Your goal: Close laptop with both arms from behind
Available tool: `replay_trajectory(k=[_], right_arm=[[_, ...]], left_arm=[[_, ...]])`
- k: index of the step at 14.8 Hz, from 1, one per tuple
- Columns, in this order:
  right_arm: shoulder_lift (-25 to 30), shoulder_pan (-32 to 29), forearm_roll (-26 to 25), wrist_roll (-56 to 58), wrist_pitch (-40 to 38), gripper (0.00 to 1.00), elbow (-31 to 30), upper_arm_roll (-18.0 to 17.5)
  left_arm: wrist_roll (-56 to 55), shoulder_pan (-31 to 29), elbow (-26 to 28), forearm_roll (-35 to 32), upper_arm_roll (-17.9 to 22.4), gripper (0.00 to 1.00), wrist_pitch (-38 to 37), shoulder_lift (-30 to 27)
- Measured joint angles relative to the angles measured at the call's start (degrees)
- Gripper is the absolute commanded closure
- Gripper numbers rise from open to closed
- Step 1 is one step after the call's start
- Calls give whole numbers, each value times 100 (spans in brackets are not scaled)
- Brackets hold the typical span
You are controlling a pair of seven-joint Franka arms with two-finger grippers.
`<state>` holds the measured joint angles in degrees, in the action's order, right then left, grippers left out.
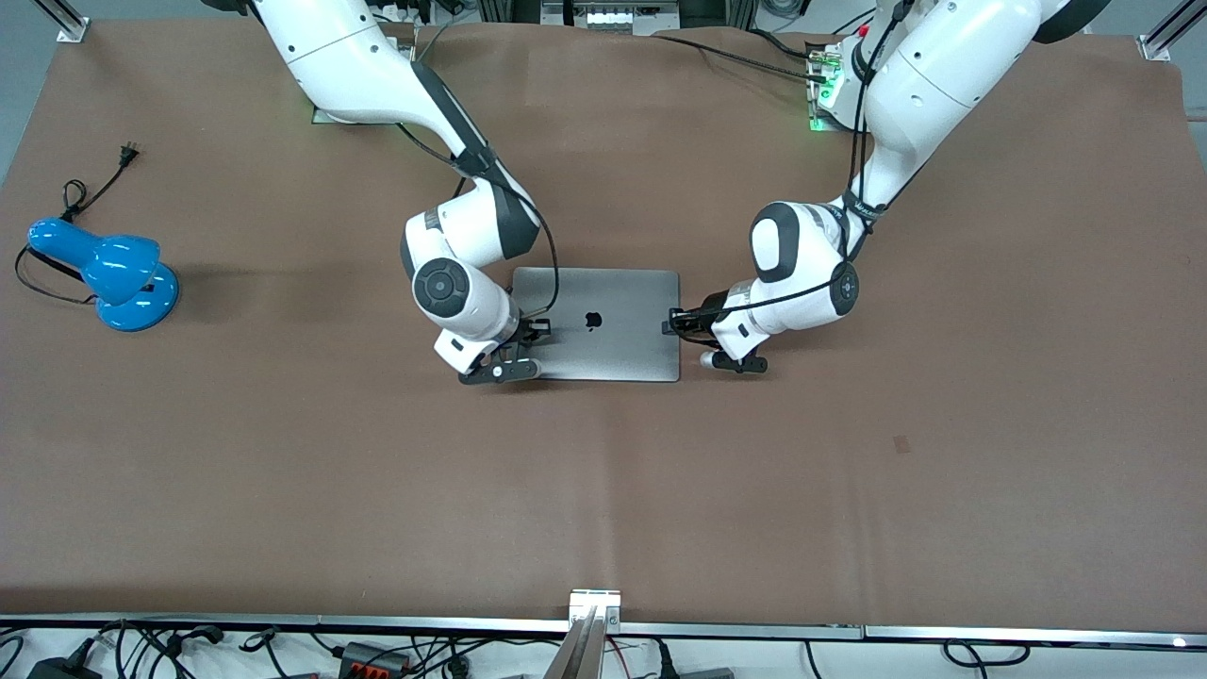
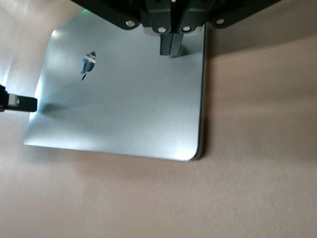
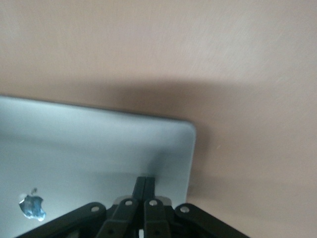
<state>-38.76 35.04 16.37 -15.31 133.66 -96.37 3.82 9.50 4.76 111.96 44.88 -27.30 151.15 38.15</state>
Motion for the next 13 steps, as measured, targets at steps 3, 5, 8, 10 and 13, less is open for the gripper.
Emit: replay_trajectory(k=[3,5,8,10,13], right_arm=[[350,4,-103,0,-262,100,85,241],[680,1,-153,0,-508,100,93,401],[1030,-6,-206,5,-861,100,87,673],[1148,-14,-416,17,-1059,99,84,831],[1320,-22,-631,46,-1145,0,88,1012]], left_arm=[[0,4,-18,-23,3,100,-26,-162],[-6,6,-19,-193,41,100,-189,-325],[-65,-13,-42,-681,337,100,-949,-815],[-240,-58,-104,-1256,657,100,-1705,-1301],[-359,-271,-441,-1740,1028,100,-2978,-1953]])
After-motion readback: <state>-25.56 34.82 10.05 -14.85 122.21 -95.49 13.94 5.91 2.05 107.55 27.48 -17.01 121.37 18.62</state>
